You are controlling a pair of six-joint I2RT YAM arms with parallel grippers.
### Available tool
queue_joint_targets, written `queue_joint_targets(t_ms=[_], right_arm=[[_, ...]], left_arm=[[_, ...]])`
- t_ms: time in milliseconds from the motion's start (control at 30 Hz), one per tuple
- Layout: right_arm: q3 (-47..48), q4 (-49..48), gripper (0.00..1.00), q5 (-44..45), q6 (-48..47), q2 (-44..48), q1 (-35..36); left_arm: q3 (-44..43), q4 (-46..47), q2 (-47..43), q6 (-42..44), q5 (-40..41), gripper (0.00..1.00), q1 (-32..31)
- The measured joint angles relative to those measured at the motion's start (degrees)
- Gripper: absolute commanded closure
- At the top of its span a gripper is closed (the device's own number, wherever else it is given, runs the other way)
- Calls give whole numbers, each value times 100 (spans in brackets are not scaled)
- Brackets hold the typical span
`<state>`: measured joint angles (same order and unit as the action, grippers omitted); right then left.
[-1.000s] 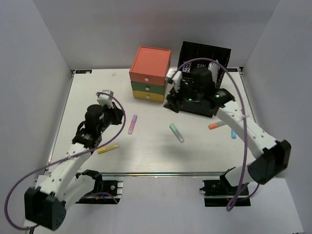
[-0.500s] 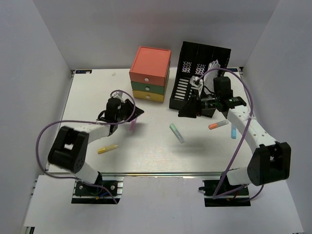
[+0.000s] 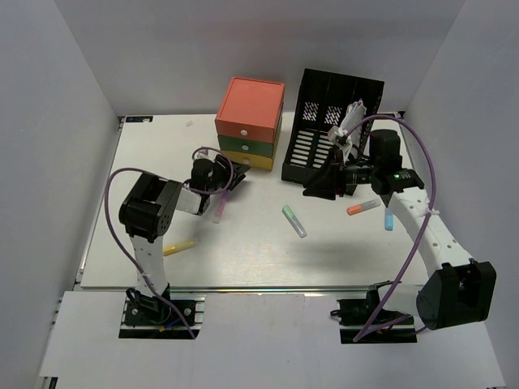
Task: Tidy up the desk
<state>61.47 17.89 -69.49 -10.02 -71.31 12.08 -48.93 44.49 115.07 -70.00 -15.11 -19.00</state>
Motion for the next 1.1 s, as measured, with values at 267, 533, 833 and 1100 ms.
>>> queue_joint_targets(t_ms=[267,533,833,1100], right_arm=[[-48,2,58,13,-111,22,-28],[-48,2,58,13,-125,24,-39],[-50,2,58,37,-142,22,-44],[-50,4,58,37,-181,22,-44]], left_arm=[[-542,369,439,-140,273,46,0],[-750,291,647,-151,472,49,0],[-772,319,656,-131,588,50,0],[-774,481,804,-114,616,51,0]])
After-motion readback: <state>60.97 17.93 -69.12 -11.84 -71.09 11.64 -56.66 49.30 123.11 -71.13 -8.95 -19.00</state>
